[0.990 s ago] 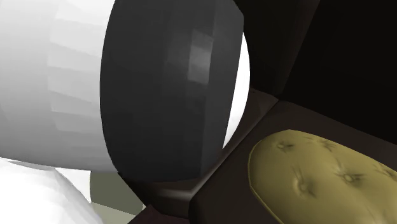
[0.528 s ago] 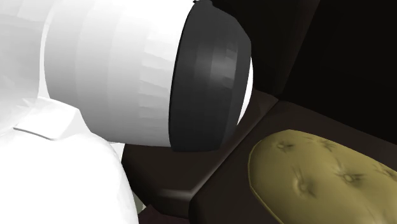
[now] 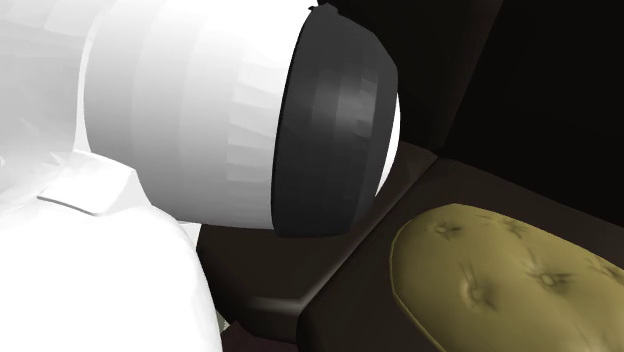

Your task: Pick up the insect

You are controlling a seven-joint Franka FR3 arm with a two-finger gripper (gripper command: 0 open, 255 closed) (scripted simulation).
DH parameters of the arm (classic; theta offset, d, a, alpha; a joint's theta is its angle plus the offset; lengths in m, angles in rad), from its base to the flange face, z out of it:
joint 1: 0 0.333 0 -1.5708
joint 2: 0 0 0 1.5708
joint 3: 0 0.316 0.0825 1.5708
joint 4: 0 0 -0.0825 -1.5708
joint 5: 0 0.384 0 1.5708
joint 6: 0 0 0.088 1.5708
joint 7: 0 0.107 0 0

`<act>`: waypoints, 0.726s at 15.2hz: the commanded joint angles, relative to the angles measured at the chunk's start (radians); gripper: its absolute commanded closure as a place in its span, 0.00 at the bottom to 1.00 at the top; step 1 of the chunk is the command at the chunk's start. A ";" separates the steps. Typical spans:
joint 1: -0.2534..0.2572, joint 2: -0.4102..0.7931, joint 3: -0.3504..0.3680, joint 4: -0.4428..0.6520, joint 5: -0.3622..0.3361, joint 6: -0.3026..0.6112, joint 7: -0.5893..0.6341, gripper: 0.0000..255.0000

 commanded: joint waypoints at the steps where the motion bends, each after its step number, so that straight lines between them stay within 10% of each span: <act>1: 0.004 0.003 0.005 -0.005 0.003 0.004 0.000 1.00; 11: 0.000 -0.023 0.009 0.031 0.015 -0.057 -0.006 1.00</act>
